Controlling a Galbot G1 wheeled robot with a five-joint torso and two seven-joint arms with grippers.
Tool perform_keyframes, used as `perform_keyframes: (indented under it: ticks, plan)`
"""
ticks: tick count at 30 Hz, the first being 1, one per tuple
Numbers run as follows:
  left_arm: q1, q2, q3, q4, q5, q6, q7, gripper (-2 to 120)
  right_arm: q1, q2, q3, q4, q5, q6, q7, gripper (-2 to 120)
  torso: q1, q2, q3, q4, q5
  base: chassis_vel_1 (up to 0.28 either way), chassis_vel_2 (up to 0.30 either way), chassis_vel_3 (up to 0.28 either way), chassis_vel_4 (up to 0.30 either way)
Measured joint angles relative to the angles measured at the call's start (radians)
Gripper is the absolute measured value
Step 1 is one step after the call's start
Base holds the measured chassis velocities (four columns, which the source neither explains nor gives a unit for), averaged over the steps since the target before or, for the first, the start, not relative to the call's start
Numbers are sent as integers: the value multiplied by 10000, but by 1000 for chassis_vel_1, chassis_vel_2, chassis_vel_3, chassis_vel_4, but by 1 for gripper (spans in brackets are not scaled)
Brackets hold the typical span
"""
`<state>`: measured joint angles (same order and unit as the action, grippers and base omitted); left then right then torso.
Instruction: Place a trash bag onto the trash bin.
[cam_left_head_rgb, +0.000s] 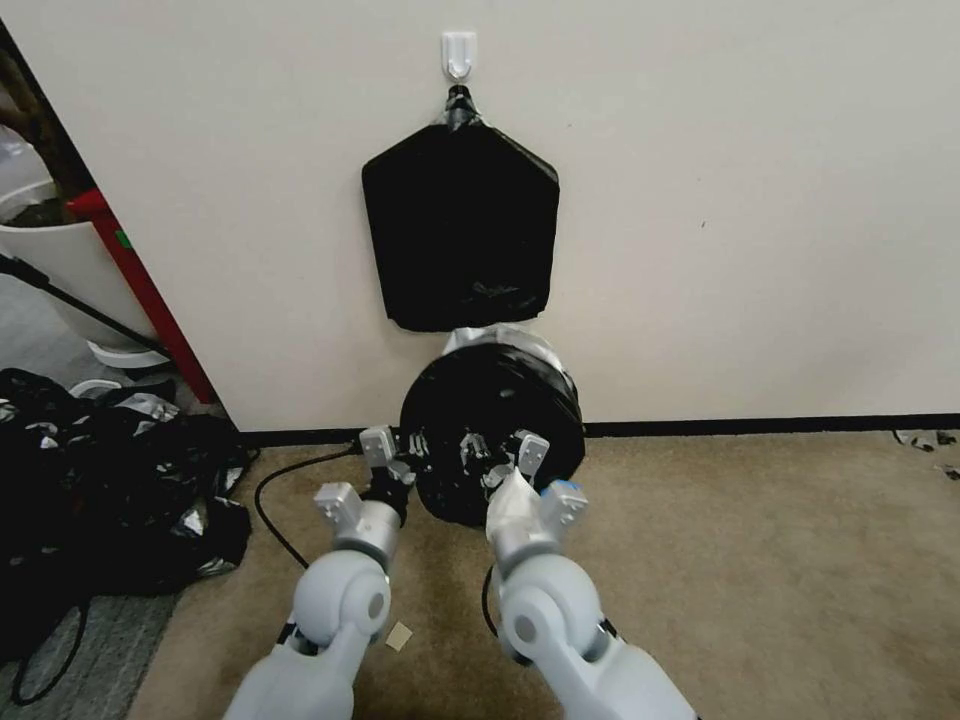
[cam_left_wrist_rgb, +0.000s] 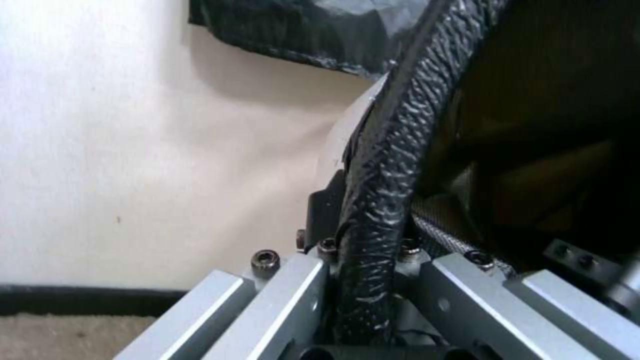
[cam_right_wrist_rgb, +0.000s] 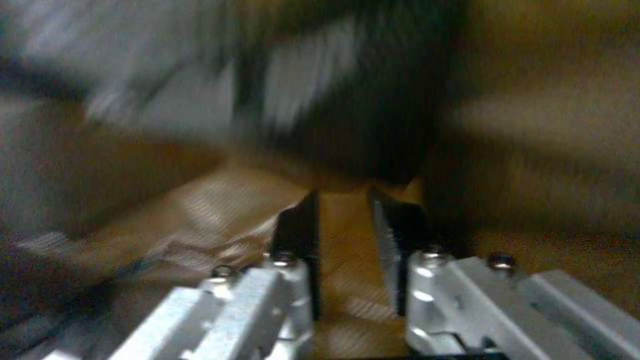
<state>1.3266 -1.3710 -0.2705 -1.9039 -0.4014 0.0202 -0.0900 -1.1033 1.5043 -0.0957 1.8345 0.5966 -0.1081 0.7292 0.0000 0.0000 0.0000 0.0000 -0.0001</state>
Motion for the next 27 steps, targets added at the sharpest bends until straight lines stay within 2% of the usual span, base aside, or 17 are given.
perform_keyframes:
  ticks: [2,5,12,17,27]
  plan:
    - [132,-40,55,120,449,-254,42,0,163,138,-16,-188,-281,-279,574,6,0,0,0,0,0,0,0,0,0]
    - [210,-96,139,207,676,-375,47,0,293,273,-125,-329,-438,-664,960,0,0,0,0,0,1,0,0,0,0]
    - [281,-373,424,507,1313,-694,46,0,644,616,-433,-996,-482,-1515,1437,0,0,0,0,1,1,0,0,0,0]
    - [360,-452,532,507,1378,-735,40,0,941,612,-158,-1595,-150,-1826,1543,0,0,0,0,1,3,0,0,0,0]
    - [497,-357,599,114,1311,-406,-58,0,1328,281,404,-2461,-639,-1810,1338,0,0,0,0,0,2,0,0,0,0]
